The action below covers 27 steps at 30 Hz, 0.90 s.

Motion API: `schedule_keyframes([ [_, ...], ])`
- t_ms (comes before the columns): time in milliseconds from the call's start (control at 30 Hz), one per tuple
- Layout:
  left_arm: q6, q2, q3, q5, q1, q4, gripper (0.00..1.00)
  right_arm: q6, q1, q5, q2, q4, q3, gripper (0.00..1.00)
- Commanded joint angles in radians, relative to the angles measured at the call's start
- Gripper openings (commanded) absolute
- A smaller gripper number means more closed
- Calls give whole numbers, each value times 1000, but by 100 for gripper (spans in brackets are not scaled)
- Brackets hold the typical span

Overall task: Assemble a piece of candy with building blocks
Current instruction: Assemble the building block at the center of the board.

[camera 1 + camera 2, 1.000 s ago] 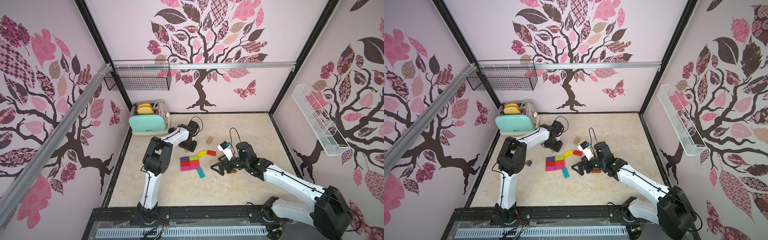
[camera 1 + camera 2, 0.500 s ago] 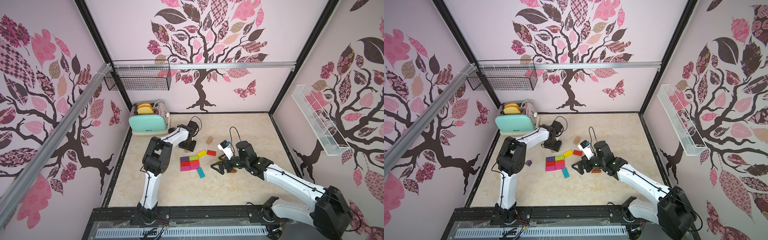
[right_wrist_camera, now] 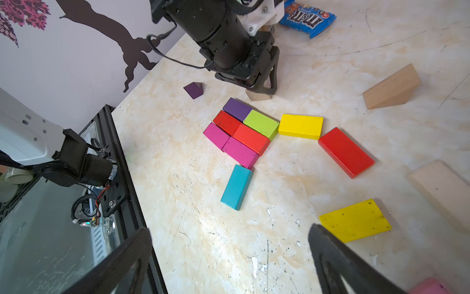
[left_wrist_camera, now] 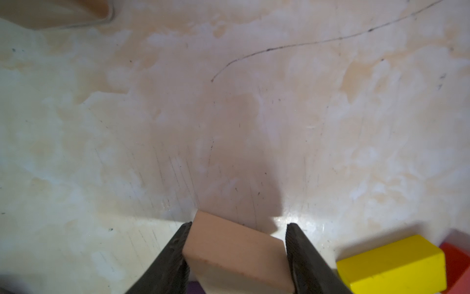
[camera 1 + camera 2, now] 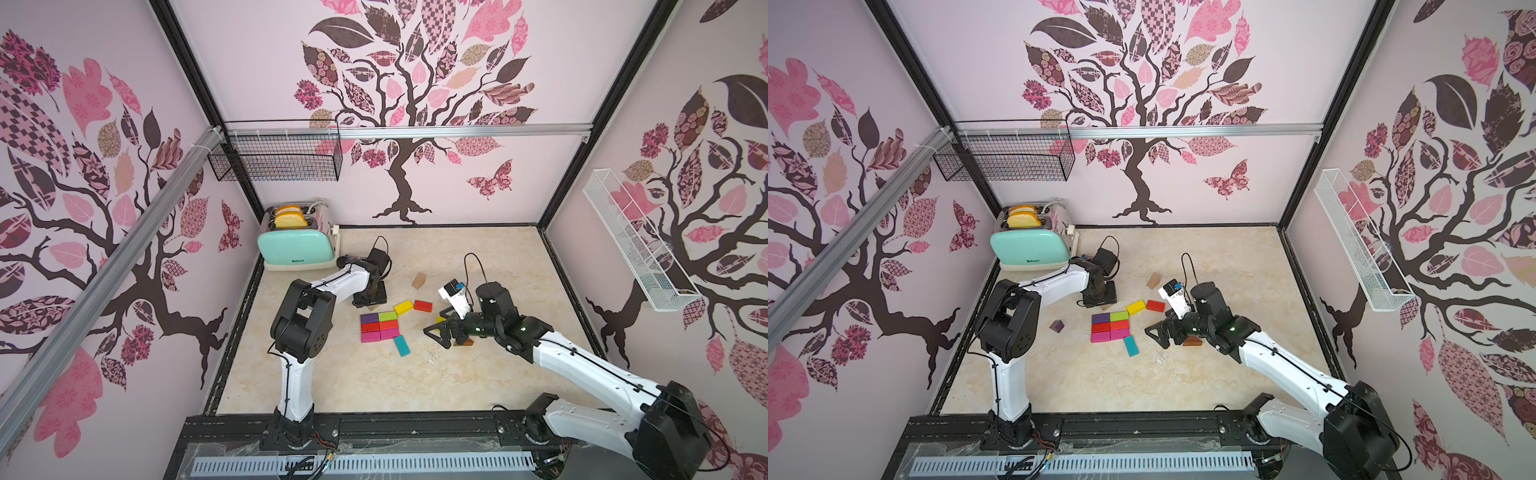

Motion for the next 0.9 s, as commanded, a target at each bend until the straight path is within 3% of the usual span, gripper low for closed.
schedule_keyframes([
  [0,-82,-8,18,-23,-10,23,50,0,2,15,-31,-19,14,99],
  [867,-103,-13,-4,-38,-54,10,51,-2,3,33,-83,-39,0,99],
])
